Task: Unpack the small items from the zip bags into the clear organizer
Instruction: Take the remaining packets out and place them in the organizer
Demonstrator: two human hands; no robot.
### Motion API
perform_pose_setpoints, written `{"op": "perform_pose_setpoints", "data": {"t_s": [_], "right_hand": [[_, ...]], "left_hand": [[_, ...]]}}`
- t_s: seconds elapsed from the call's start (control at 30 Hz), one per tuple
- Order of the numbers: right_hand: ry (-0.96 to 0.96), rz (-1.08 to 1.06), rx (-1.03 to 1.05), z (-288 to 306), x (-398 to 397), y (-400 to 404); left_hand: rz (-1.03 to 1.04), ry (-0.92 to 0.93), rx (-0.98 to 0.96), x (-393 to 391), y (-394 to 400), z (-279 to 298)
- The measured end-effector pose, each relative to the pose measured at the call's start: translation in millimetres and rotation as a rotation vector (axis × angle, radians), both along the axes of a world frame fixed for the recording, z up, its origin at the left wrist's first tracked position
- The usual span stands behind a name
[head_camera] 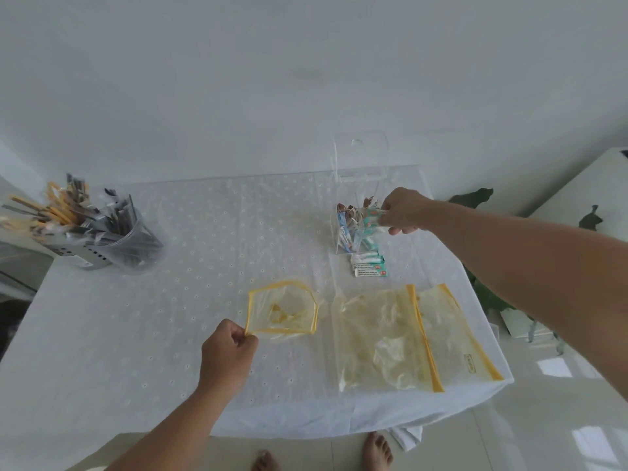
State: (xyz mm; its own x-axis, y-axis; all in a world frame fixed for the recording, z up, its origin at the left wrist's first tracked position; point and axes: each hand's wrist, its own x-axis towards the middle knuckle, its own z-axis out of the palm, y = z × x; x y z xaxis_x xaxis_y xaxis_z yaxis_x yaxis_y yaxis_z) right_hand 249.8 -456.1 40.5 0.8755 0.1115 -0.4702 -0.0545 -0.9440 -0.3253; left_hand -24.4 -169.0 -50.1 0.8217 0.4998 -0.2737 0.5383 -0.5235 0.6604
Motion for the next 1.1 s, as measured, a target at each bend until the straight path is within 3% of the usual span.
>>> {"op": "perform_pose_setpoints", "data": {"t_s": [0.43, 0.6, 0.73, 0.9, 1.0, 1.1], "right_hand": [[-0.226, -0.036, 0.107, -18, 8, 5], [-0.313, 0.158, -0.069, -34, 0, 9], [-0.37, 0.095, -0.148, -43, -8, 14], [-0.531, -0.163, 0.117, -36, -19, 16], [-0.647, -0.041, 0.309, -33, -48, 20], [-0.455, 0.165, 0.404, -45, -92, 32]], "left_hand": [[0.021, -0.009, 0.0, -2, 10, -1], [0.023, -0.015, -0.003, -2, 8, 4], [0.014, -0.021, -0.009, -2, 5, 10], [-0.022, -0.043, -0.027, -2, 1, 16], [-0.053, -0.046, -0.037, 0, 0, 20], [-0.069, -0.04, -0.059, 3, -1, 22]]}}
